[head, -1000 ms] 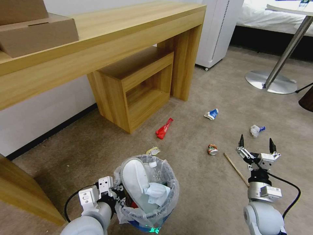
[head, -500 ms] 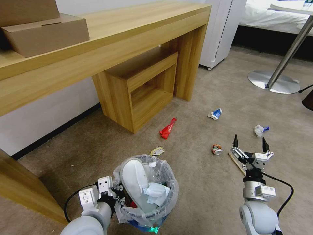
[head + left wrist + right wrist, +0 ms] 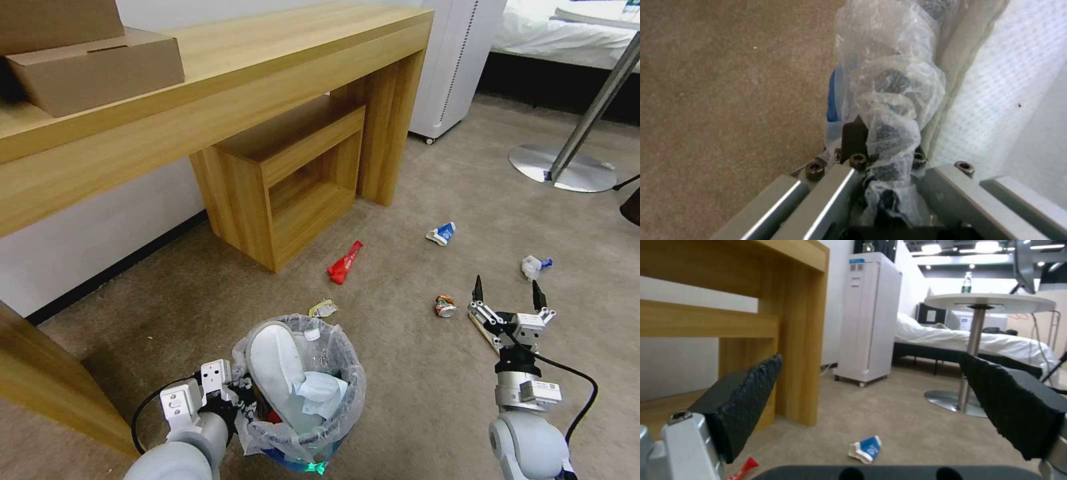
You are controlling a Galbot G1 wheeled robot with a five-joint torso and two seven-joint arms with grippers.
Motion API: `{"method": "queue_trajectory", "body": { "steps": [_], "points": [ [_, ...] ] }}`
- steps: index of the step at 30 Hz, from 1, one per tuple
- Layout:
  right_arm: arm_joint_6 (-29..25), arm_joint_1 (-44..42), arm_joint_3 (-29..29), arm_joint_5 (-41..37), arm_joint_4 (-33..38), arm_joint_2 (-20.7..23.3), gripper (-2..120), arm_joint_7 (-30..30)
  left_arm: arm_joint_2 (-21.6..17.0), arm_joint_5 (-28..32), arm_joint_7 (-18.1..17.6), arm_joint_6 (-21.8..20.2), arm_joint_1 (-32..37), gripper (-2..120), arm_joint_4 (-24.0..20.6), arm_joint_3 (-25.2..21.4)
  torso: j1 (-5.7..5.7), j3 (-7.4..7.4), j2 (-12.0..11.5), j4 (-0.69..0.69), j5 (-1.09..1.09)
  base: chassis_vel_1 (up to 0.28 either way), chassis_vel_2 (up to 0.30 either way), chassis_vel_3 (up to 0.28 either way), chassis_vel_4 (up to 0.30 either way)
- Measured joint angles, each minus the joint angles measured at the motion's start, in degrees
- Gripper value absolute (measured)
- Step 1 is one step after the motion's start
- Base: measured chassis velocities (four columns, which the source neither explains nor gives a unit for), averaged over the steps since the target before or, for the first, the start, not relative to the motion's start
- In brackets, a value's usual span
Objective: Pick up the trash bin and place the garbage on the floor into it.
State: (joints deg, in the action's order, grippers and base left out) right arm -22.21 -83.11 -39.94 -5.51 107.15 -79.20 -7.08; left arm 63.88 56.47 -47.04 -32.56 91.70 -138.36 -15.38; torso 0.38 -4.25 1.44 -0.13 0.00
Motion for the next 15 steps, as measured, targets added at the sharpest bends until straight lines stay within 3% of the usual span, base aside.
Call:
{"method": "queue_trajectory", "body": {
  "steps": [15],
  "points": [
    [-0.1,0.0,0.4,-0.1,0.1,0.3,100,-0.1,0.7,-1.9,0.2,-0.2,0.5,0,0.3,0.6,0.0,0.0,0.0,0.02,0.0,0.053,0.049,0.047,0.045]
  ]
}}
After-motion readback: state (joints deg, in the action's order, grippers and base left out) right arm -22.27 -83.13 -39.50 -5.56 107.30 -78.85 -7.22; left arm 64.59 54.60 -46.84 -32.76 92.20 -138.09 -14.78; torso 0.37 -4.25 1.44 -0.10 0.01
